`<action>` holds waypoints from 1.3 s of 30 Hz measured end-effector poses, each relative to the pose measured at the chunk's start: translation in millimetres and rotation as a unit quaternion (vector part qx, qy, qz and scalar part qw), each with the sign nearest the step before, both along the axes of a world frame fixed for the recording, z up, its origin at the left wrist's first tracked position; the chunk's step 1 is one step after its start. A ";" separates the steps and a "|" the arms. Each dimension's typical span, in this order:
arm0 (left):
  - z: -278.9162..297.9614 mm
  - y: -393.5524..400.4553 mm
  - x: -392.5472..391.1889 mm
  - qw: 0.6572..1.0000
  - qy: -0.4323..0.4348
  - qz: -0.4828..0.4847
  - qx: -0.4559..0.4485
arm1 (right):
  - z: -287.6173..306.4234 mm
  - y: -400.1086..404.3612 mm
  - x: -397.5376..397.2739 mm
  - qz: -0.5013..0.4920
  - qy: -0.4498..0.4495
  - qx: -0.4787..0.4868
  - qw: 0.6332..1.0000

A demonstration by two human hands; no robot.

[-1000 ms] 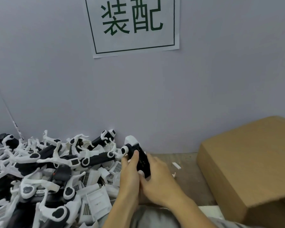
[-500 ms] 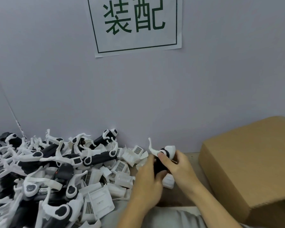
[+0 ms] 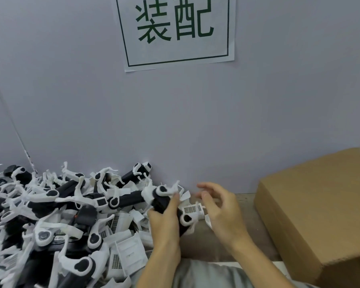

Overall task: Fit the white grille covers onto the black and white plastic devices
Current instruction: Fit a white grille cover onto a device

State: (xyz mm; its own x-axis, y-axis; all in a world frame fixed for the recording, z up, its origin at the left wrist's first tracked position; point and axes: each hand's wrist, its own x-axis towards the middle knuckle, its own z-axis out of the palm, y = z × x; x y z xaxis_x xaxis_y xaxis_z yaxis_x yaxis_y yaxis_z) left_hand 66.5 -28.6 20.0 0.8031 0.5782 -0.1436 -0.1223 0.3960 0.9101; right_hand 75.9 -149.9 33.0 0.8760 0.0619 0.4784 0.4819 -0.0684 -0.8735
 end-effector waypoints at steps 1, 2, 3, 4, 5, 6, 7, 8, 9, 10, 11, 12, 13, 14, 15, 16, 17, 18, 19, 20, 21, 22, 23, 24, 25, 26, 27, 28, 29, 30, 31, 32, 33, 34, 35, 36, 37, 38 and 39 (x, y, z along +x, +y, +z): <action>2.3 3.4 0.6 0.999 -0.007 0.002 -0.049 | -0.2 -1.0 1.2 -0.033 0.014 -0.007 0.999; 5.7 5.6 0.2 0.996 -0.026 -0.003 -0.091 | -1.4 -3.2 3.1 -0.037 0.048 -0.018 0.998; 9.6 6.5 -1.8 0.990 -0.055 -0.016 -0.128 | -1.8 -4.3 2.7 -0.006 0.104 -0.022 0.994; 13.1 5.6 -3.8 0.984 -0.082 -0.036 -0.155 | -4.0 -4.8 2.3 0.048 0.170 -0.025 0.984; 14.9 4.4 -5.3 0.979 -0.098 -0.058 -0.169 | -6.0 -3.7 0.0 0.116 0.240 -0.011 0.964; 16.5 2.8 -7.3 0.976 -0.108 -0.079 -0.172 | -7.7 -0.8 -3.2 0.179 0.295 0.009 0.939; 18.4 1.3 -9.6 0.974 -0.111 -0.098 -0.169 | -8.7 3.1 -6.0 0.219 0.328 0.031 0.919; 20.1 -0.4 -12.2 0.972 -0.117 -0.117 -0.165 | -10.4 5.8 -7.0 0.237 0.333 0.048 0.911; 21.1 -1.1 -14.1 0.969 -0.131 -0.138 -0.159 | -11.7 7.2 -6.3 0.238 0.329 0.063 0.912; 22.1 -1.7 -16.7 0.962 -0.151 -0.163 -0.157 | -11.9 6.7 -4.9 0.237 0.320 0.075 0.914; 23.2 -2.4 -18.7 0.956 -0.168 -0.184 -0.156 | -11.4 5.0 -3.3 0.241 0.314 0.087 0.914; 24.3 -3.1 -20.4 0.951 -0.176 -0.200 -0.156 | -10.8 2.3 -1.6 0.251 0.311 0.094 0.912; 24.3 -3.6 -21.7 0.948 -0.176 -0.211 -0.160 | -9.9 0.1 -1.3 0.263 0.310 0.095 0.908; 23.6 -4.1 -22.2 0.948 -0.171 -0.214 -0.164 | -9.2 -0.5 -2.2 0.272 0.309 0.092 0.907; 22.7 -4.1 -22.1 0.949 -0.163 -0.211 -0.170 | -8.8 0.3 -3.9 0.275 0.307 0.086 0.907; 22.4 -3.8 -22.1 0.949 -0.158 -0.204 -0.181 | -9.3 2.1 -5.0 0.273 0.305 0.082 0.909; 21.9 -3.3 -22.1 0.947 -0.157 -0.198 -0.198 | -9.5 4.4 -5.7 0.268 0.305 0.077 0.910; 22.6 -2.7 -22.7 0.944 -0.157 -0.193 -0.216 | -9.6 6.3 -6.2 0.264 0.307 0.073 0.912; 23.0 -1.5 -22.3 0.943 -0.157 -0.185 -0.229 | -9.1 7.5 -6.7 0.263 0.312 0.069 0.911; 22.6 -0.4 -21.5 0.943 -0.158 -0.175 -0.236 | -8.1 8.0 -7.6 0.267 0.318 0.065 0.908; 21.6 0.4 -20.2 0.943 -0.158 -0.169 -0.239 | -7.0 7.7 -8.6 0.271 0.325 0.064 0.904; 20.8 0.3 -19.7 0.944 -0.156 -0.169 -0.237 | -6.2 7.1 -8.9 0.276 0.333 0.064 0.900; 19.4 -0.6 -19.2 0.947 -0.151 -0.172 -0.227 | -5.8 6.7 -9.3 0.279 0.339 0.063 0.896; 18.2 -1.8 -18.9 0.952 -0.146 -0.173 -0.207 | -5.6 6.4 -9.6 0.281 0.345 0.064 0.893; 17.2 -3.0 -18.9 0.958 -0.144 -0.172 -0.179 | -5.0 5.7 -9.3 0.280 0.351 0.065 0.891; 16.4 -3.6 -18.7 0.964 -0.142 -0.166 -0.152 | -4.4 5.3 -9.2 0.278 0.356 0.071 0.889; 15.3 -4.3 -18.0 0.968 -0.142 -0.160 -0.131 | -4.1 4.9 -9.5 0.279 0.359 0.080 0.887; 14.3 -4.5 -17.4 0.970 -0.142 -0.159 -0.119 | -4.2 4.5 -10.1 0.282 0.362 0.089 0.884; 13.8 -4.6 -17.5 0.970 -0.144 -0.160 -0.116 | -3.9 4.1 -11.0 0.289 0.367 0.097 0.879; 13.4 -4.4 -17.3 0.969 -0.145 -0.163 -0.119 | -3.3 3.4 -12.3 0.298 0.371 0.105 0.873; 13.2 -3.8 -17.2 0.967 -0.144 -0.166 -0.125 | -2.6 2.7 -13.3 0.307 0.373 0.111 0.869; 13.3 -3.0 -17.2 0.966 -0.140 -0.171 -0.134 | -1.7 2.0 -13.8 0.312 0.374 0.114 0.866; 12.7 -2.4 -17.4 0.964 -0.137 -0.176 -0.148 | -1.4 1.4 -13.9 0.316 0.373 0.113 0.865; 12.1 -1.7 -17.1 0.960 -0.138 -0.179 -0.163 | -1.2 1.3 -13.7 0.319 0.371 0.111 0.865; 11.5 -1.2 -16.8 0.958 -0.141 -0.179 -0.176 | -0.8 1.3 -13.6 0.323 0.369 0.109 0.865; 11.1 -0.9 -16.8 0.956 -0.143 -0.179 -0.185 | -0.7 1.8 -14.0 0.326 0.369 0.107 0.864; 11.2 -0.8 -16.8 0.953 -0.145 -0.180 -0.194 | -0.5 2.1 -14.1 0.328 0.371 0.106 0.862; 11.5 -0.6 -16.8 0.951 -0.146 -0.181 -0.203 | -0.4 2.5 -14.3 0.329 0.375 0.106 0.860; 11.9 -0.3 -16.7 0.948 -0.148 -0.184 -0.213 | -0.1 2.8 -14.5 0.328 0.381 0.107 0.858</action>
